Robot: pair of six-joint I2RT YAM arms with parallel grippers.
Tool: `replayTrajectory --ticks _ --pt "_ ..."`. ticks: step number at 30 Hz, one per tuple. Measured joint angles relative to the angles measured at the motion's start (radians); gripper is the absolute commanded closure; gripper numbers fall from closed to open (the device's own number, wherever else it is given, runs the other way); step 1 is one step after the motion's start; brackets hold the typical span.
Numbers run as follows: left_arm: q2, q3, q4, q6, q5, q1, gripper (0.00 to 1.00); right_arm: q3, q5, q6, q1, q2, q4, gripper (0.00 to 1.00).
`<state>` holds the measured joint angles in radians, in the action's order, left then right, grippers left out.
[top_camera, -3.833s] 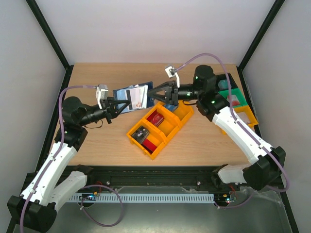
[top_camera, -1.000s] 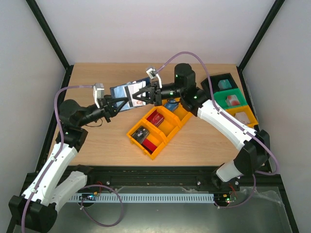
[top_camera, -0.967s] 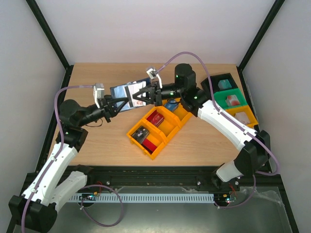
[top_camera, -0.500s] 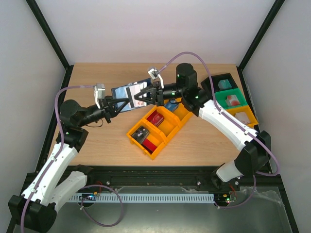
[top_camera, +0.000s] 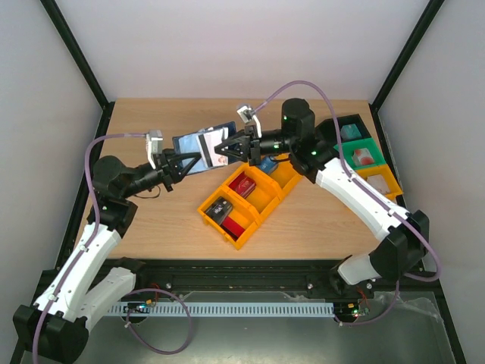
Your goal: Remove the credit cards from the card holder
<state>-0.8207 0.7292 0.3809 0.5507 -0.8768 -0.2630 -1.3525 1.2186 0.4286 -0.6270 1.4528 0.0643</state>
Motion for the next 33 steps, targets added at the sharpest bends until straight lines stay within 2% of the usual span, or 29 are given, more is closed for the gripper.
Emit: replayTrajectory --ticks 4,9,13,16,20,24,26,28,30,33 --pt "0.000 0.000 -0.006 0.000 0.011 0.006 0.97 0.001 -0.033 -0.047 0.026 -0.041 -0.038 0.99" --pt "0.001 0.000 -0.009 -0.004 0.015 0.009 0.98 0.001 -0.064 -0.093 0.045 -0.080 -0.048 0.98" --pt "0.012 0.000 -0.053 -0.022 0.061 0.011 0.98 -0.015 -0.127 -0.178 0.050 -0.084 -0.150 0.98" --pt "0.019 0.000 -0.117 -0.040 0.165 0.015 0.98 -0.080 -0.239 -0.283 0.061 -0.083 -0.294 0.99" --pt "0.020 -0.002 -0.218 -0.056 0.344 0.037 0.98 -0.211 -0.490 -0.452 0.062 -0.093 -0.426 0.99" --pt "0.020 -0.016 -0.286 -0.072 0.470 0.057 0.98 -0.233 -0.853 -0.721 0.026 -0.169 -0.441 0.98" --pt "0.020 -0.024 -0.307 -0.080 0.508 0.061 0.98 -0.171 -1.096 -0.940 -0.011 -0.228 -0.346 0.98" --pt "0.020 -0.027 -0.324 -0.088 0.530 0.061 0.98 -0.089 -1.276 -1.156 -0.035 -0.264 -0.228 0.99" --pt "0.020 -0.027 -0.336 -0.096 0.545 0.064 0.98 0.046 -1.484 -1.467 -0.045 -0.276 0.021 0.98" --pt "0.020 -0.027 -0.349 -0.105 0.558 0.069 0.98 0.167 -1.650 -1.793 -0.047 -0.233 0.258 0.99"
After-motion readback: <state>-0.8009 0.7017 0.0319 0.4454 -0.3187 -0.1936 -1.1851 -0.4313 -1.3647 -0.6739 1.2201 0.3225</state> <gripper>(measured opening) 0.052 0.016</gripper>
